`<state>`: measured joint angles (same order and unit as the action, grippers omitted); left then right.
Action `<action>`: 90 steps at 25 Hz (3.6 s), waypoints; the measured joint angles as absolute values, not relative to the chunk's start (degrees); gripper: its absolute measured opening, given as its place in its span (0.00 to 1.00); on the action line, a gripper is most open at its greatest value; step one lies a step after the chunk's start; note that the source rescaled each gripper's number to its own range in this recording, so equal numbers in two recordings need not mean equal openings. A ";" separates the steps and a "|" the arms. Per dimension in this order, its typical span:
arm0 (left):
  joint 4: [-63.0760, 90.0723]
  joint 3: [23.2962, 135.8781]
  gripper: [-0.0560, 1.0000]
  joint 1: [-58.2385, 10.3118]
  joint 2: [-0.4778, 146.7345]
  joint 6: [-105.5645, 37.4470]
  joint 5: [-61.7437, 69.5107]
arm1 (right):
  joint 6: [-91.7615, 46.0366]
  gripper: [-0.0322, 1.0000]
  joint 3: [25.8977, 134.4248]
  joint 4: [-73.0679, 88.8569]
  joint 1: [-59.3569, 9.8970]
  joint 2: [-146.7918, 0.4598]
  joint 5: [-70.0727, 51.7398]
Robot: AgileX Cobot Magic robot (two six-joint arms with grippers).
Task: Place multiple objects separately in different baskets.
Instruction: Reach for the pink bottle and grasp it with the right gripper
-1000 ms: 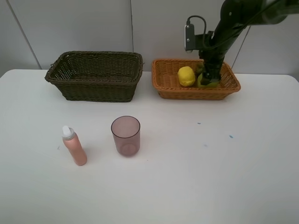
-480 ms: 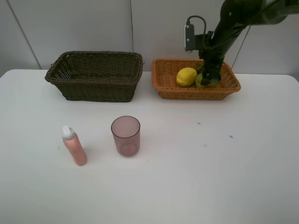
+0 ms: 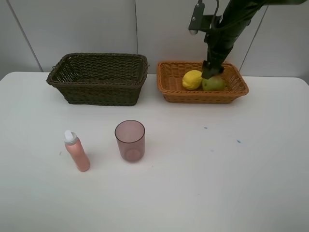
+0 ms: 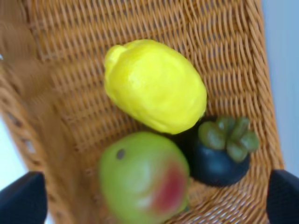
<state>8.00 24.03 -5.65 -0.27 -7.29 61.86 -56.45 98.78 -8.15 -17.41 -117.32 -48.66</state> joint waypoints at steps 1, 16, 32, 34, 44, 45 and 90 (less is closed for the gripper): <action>8.00 24.03 1.00 -5.65 -0.27 -7.29 61.86 | -53.91 1.00 98.78 -8.12 -17.65 -116.13 -49.93; 8.00 24.03 1.00 -5.65 -0.27 -7.29 61.86 | -14.47 1.00 83.00 -8.52 -18.67 -89.40 -60.33; 8.00 24.03 1.00 -5.65 -0.27 -7.29 61.86 | -7.26 1.00 48.23 -8.11 -18.67 -48.41 -62.71; 8.00 24.03 1.00 -5.65 -0.27 -7.29 61.86 | -7.19 1.00 45.69 -8.00 -18.67 -43.24 -63.27; 8.00 24.03 1.00 -5.65 -0.27 -7.29 61.86 | -4.91 1.00 33.44 -3.93 -18.67 -27.63 -63.31; 8.00 24.03 1.00 -5.65 -0.27 -7.29 61.86 | -4.91 1.00 32.30 -3.34 -18.67 -26.79 -63.18; 8.00 24.03 1.00 -5.65 -0.27 -7.29 61.86 | 1.91 1.00 29.66 -6.59 -6.49 0.18 -59.72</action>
<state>8.00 24.03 -5.65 -0.27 -7.29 61.86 1.91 29.66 -6.59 -6.49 0.18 -59.72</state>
